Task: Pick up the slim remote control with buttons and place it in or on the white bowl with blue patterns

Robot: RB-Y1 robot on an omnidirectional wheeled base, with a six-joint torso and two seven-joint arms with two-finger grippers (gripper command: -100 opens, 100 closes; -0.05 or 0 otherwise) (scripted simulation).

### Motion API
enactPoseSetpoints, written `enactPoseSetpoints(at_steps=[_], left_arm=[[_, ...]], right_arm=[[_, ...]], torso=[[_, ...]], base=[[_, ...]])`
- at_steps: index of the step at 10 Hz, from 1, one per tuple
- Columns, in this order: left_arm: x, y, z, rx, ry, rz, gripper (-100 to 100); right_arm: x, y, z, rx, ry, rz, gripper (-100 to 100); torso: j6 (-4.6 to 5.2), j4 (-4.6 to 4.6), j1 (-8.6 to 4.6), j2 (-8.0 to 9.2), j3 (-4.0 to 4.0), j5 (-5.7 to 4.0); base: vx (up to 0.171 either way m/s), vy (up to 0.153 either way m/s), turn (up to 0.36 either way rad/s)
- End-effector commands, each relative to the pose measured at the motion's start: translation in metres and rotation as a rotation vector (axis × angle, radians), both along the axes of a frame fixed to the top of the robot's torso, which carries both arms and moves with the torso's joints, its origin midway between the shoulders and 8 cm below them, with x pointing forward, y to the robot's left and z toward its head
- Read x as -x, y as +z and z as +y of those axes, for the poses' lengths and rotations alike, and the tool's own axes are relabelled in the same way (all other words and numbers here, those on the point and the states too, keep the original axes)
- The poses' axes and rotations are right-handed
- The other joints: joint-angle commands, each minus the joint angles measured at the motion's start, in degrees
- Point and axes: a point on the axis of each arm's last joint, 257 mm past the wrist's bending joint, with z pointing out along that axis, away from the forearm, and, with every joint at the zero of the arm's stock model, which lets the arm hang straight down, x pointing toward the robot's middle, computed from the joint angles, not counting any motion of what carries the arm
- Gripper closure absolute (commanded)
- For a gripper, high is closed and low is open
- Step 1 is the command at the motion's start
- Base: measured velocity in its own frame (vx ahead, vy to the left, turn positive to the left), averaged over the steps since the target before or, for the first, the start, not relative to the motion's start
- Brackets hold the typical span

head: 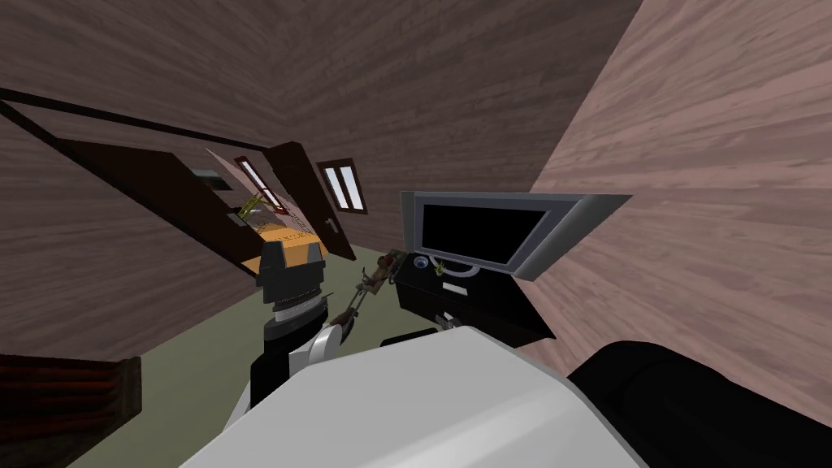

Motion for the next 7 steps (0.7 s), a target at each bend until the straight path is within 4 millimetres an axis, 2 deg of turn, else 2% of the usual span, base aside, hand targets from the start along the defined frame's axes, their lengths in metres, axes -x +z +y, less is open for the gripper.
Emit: enactPoseSetpoints(at_steps=[1, 2, 3, 4, 5, 7], left_arm=[[0.0, 0.0, 0.0, 0.0, 0.0, 0.0, 0], [0.0, 0.0, 0.0, 0.0, 0.0, 0.0, 0], [0.0, 0.0, 0.0, 0.0, 0.0, 0.0, 0], [0.0, 0.0, 0.0, 0.0, 0.0, 0.0, 0], [0.0, 0.0, 0.0, 0.0, 0.0, 0.0, 0], [0.0, 0.0, 0.0, 0.0, 0.0, 0.0, 0]], right_arm=[[0.019, -0.023, -0.002, 0.042, 0.038, 0.05, -100], [0.038, -0.044, -0.008, 0.081, 0.068, 0.099, -100], [0.041, -0.048, -0.012, 0.087, 0.065, 0.111, -100], [0.059, -0.065, -0.018, 0.124, 0.097, 0.153, -100], [0.077, -0.081, -0.026, 0.162, 0.129, 0.195, -100], [0.082, -0.086, -0.03, 0.169, 0.125, 0.211, -100]], torso=[[0.0, 0.0, 0.0, 0.0, 0.0, 0.0], [-0.05, 0.0, -0.01, -0.04, -0.02, -0.01], [-0.05, -0.01, 0.02, -0.07, -0.04, 0.0], [0.02, -0.02, -0.04, -0.06, -0.03, 0.0], [-0.03, -0.01, -0.06, -0.07, -0.04, -0.01], [0.01, -0.02, -0.1, -0.1, -0.06, -0.02]], base=[[0.016, 0.035, 0.219], [0.022, 0.046, 0.37], [0.023, 0.026, 0.087], [0.027, 0.025, 0.198], [0.038, 0.025, 0.41], [0.022, 0.007, 0.039]])
